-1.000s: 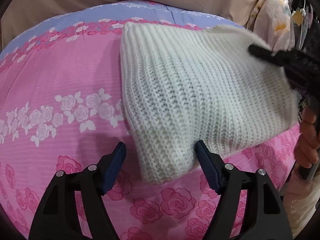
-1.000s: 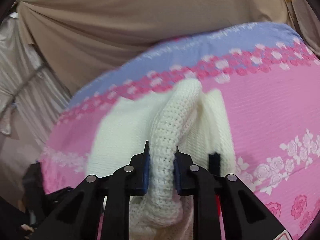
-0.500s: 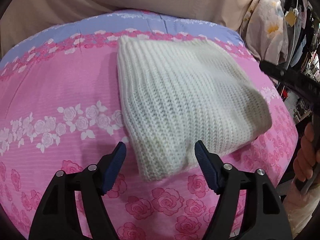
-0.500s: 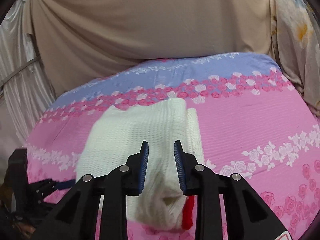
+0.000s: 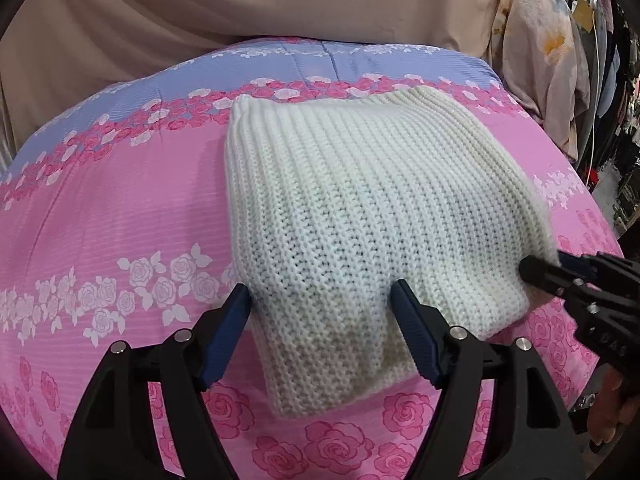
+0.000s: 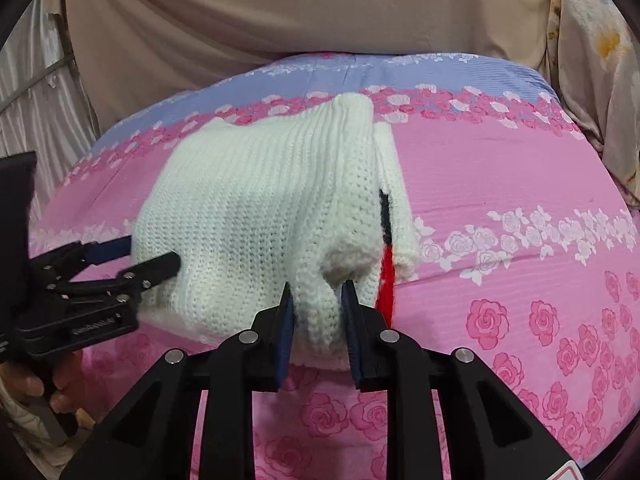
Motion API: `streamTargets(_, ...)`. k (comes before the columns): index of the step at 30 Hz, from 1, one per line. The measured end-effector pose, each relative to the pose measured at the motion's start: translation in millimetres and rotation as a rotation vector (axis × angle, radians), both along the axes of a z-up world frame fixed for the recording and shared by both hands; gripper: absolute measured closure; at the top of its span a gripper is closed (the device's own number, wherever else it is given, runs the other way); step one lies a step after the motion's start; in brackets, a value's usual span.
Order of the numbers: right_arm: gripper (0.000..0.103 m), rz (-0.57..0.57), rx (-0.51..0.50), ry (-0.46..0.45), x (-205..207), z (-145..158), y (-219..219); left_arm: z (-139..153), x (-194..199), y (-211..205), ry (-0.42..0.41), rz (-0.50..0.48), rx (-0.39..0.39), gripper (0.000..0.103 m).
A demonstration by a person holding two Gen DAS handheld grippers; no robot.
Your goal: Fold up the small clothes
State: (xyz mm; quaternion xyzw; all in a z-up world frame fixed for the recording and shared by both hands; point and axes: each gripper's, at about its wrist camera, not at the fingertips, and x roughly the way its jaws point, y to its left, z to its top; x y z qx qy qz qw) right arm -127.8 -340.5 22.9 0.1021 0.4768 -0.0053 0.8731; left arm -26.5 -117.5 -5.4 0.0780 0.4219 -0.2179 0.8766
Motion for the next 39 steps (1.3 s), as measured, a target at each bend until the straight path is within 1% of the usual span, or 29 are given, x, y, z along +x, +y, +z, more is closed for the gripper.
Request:
streamTargets(1, 0.085, 0.004, 0.015, 0.003, 2.2, -8.3, 0.6, -0.7, -0.1, -0.3, 0.004, 0.001, 0.002, 0.031)
streamTargets(2, 0.084, 0.0, 0.019, -0.009, 0.9, -7.0, 0.6, -1.6, 0.1, -0.4, 0.006, 0.004, 0.004, 0.03)
streamTargets(3, 0.084, -0.002, 0.021, -0.008, -0.3, -2.4, 1.6, -2.5, 0.7, -0.1, 0.007, 0.007, 0.008, 0.03)
streamTargets(7, 0.077, -0.02, 0.066, -0.1, -5.0, 29.8, -5.6, -4.0, -0.1, -0.3, 0.015, 0.012, 0.007, 0.029)
streamTargets(9, 0.067, -0.043, 0.082, -0.143, -3.6, 40.1, -11.4, -4.4, -0.4, -0.6, 0.013, 0.012, 0.009, 0.029)
streamTargets(10, 0.059, -0.052, 0.085, -0.154, -1.8, 42.4, -13.6, -4.4, -0.1, 0.0, 0.016, 0.012, 0.007, 0.029)
streamTargets(11, 0.057, -0.061, 0.089, -0.159, 2.0, 42.3, -15.5, -4.4, -0.5, 0.2, 0.018, 0.013, 0.005, 0.029)
streamTargets(13, 0.057, -0.071, 0.101, -0.158, 13.4, 35.6, -19.2, -3.6, -0.6, 2.0, 0.023, 0.011, 0.0, 0.029)
streamTargets(14, 0.057, -0.075, 0.096, -0.143, 20.2, 28.4, -19.5, -2.4, -0.9, 3.0, 0.027, 0.012, -0.008, 0.029)
streamTargets(15, 0.06, -0.081, 0.079, -0.11, 27.2, 18.8, -19.6, -1.4, -1.3, 4.1, 0.029, 0.012, -0.015, 0.029)
streamTargets(16, 0.071, -0.077, 0.08, -0.079, 31.2, 9.1, -18.6, 0.8, -2.2, 6.5, 0.032, 0.011, -0.029, 0.03)
streamTargets(17, 0.073, -0.077, 0.085, -0.086, 29.8, 8.2, -17.9, 3.9, -3.6, 8.8, 0.032, 0.01, -0.041, 0.03)
streamTargets(18, 0.077, -0.067, 0.088, -0.111, 25.4, 14.7, -16.0, 6.9, -5.1, 10.4, 0.026, 0.009, -0.046, 0.03)
streamTargets(19, 0.079, -0.053, 0.098, -0.162, 17.6, 27.4, -14.8, 11.6, -7.0, 12.2, 0.012, 0.01, -0.049, 0.03)
streamTargets(21, 0.081, -0.047, 0.118, -0.23, 7.1, 45.8, -17.3, 19.6, -9.0, 14.9, -0.006, 0.012, -0.061, 0.03)
streamTargets(22, 0.081, -0.048, 0.114, -0.231, 5.8, 47.8, -19.2, 22.1, -8.9, 14.7, -0.008, 0.012, -0.068, 0.03)
streamTargets(24, 0.08, -0.062, 0.082, -0.161, 13.4, 28.1, -23.1, 23.5, -6.8, 10.9, -0.015, 0.005, -0.068, 0.03)
streamTargets(25, 0.08, -0.078, 0.075, -0.081, 22.1, 4.2, -27.6, 21.2, -4.9, 7.1, -0.016, 0.005, -0.056, 0.03)
streamTargets(26, 0.079, -0.08, 0.118, -0.064, 24.9, -10.7, -32.4, 18.3, -3.3, 3.9, -0.009, 0.005, -0.046, 0.03)
streamTargets(27, 0.078, -0.089, 0.152, -0.091, 21.6, -11.1, -36.7, 14.5, -1.3, 1.0, 0.003, 0.0, -0.04, 0.03)
streamTargets(28, 0.078, -0.097, 0.163, -0.092, 20.1, -5.6, -38.0, 10.9, 0.7, -1.5, 0.005, 0.005, -0.024, 0.03)
streamTargets(30, 0.073, -0.117, 0.162, -0.106, 17.7, 4.6, -38.4, 7.9, 1.4, -3.8, -0.002, 0.011, -0.002, 0.028)
streamTargets(31, 0.071, -0.119, 0.154, -0.105, 16.7, 8.0, -37.2, 7.6, 1.9, -3.8, 0.001, 0.015, -0.004, 0.024)
streamTargets(32, 0.065, -0.119, 0.145, -0.102, 16.2, 11.0, -36.5, 7.6, 2.4, -3.7, 0.007, 0.018, -0.01, 0.018)
streamTargets(33, 0.06, -0.13, 0.133, -0.105, 14.8, 14.5, -35.9, 7.3, 3.5, -3.3, 0.013, 0.022, -0.012, 0.015)
streamTargets(34, 0.047, -0.14, 0.121, -0.106, 13.2, 16.1, -36.2, 7.1, 4.7, -2.4, 0.014, 0.035, -0.011, 0.013)
streamTargets(35, 0.038, -0.148, 0.109, -0.103, 11.8, 15.9, -37.1, 6.9, 5.2, -2.2, 0.017, 0.043, -0.012, 0.012)
streamTargets(37, 0.033, -0.172, 0.097, -0.09, 10.3, 13.1, -36.9, 5.6, 8.3, -1.1, 0.034, 0.053, -0.02, 0.01)
streamTargets(39, 0.03, -0.171, 0.129, -0.071, 11.5, 6.8, -38.2, 3.9, 12.3, -0.3, 0.052, 0.059, -0.034, 0.008)
